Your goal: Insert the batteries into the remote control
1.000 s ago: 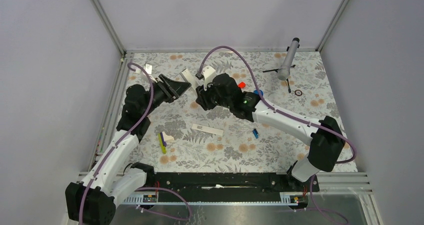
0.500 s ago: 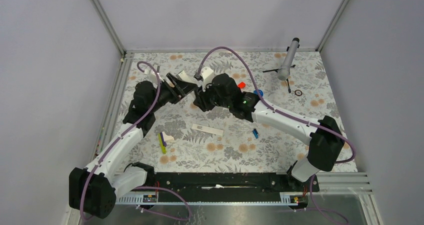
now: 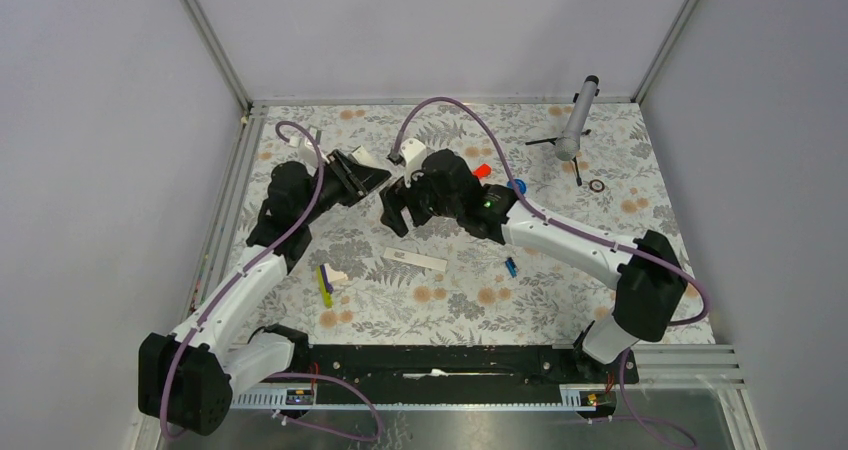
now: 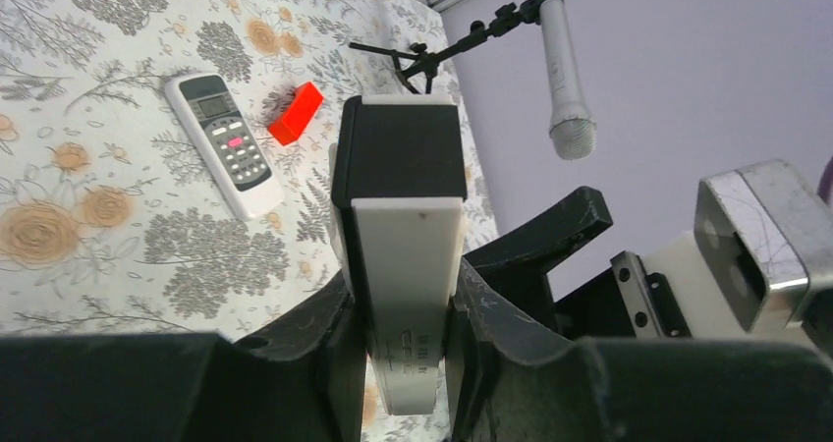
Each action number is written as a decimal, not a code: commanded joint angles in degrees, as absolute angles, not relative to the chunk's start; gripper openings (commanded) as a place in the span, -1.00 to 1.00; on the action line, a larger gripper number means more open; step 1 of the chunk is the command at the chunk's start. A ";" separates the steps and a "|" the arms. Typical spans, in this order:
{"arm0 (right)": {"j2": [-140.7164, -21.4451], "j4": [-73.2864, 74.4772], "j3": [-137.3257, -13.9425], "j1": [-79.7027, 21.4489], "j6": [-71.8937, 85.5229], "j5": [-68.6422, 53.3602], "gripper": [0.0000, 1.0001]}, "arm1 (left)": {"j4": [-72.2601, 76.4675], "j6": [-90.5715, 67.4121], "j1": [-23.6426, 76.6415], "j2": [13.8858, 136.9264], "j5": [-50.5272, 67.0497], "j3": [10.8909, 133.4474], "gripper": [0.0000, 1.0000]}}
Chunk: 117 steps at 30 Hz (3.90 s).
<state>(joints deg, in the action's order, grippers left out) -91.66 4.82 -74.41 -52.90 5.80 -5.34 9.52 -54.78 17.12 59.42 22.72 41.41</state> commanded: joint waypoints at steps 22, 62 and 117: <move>-82.32 38.03 -62.44 -39.97 18.43 10.10 -0.08 | 18.33 -37.09 8.61 55.24 47.14 42.64 -1.00; -96.10 31.97 -53.34 -36.38 21.44 9.92 -0.50 | 14.24 -34.45 7.83 54.19 44.73 43.27 -0.96; -82.44 2.89 -81.27 -49.75 11.96 -13.73 -0.84 | 28.68 -64.26 13.54 63.30 43.99 45.17 -1.00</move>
